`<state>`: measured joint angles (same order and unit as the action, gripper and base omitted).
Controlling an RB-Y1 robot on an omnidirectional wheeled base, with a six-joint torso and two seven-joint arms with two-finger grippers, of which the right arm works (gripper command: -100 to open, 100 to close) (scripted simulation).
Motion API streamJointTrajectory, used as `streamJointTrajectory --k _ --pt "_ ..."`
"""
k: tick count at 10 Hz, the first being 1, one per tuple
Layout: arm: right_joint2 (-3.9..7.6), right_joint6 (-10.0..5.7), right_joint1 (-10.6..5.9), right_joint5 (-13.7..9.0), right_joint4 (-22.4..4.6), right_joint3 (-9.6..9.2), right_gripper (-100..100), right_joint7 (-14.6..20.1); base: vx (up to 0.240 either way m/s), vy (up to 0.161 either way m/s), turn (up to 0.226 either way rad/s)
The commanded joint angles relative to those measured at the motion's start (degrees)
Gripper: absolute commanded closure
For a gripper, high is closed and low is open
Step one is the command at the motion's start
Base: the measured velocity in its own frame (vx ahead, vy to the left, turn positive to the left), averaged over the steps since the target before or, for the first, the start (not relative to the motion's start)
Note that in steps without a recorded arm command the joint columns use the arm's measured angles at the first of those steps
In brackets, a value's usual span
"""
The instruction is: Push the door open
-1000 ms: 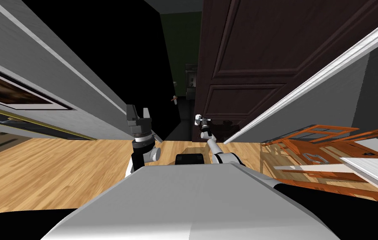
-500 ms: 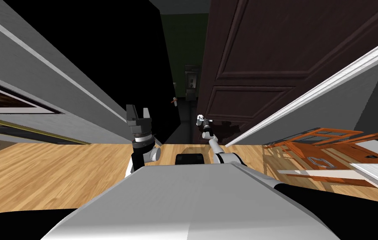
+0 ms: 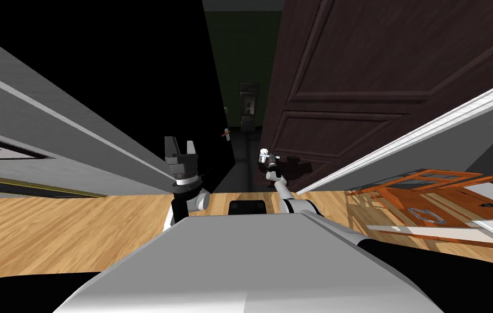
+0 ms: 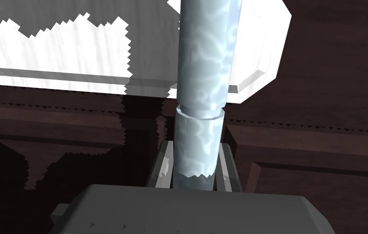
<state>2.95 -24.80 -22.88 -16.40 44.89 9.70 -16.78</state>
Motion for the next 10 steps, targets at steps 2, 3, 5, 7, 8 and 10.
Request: streamJointTrajectory --k 2,3,5,7,8,10 --pt "1.34 -0.08 0.11 -0.5 0.3 1.40 100 -0.2 0.164 0.084 -0.046" --pt "1.74 -0.06 0.13 -0.9 0.2 2.51 100 -0.5 0.129 0.072 -0.078" --pt "2.17 -0.04 0.16 -1.5 0.1 4.01 100 -1.0 0.174 0.121 -0.076" --pt "2.50 -0.01 0.18 -2.0 0.0 5.48 100 -1.4 0.208 0.131 -0.104" --pt "2.50 -0.01 0.18 -2.0 0.0 5.48 100 -1.4 0.126 0.058 -0.064" --pt "2.77 0.02 0.21 -2.7 -0.1 7.23 100 -1.9 0.171 0.069 -0.062"
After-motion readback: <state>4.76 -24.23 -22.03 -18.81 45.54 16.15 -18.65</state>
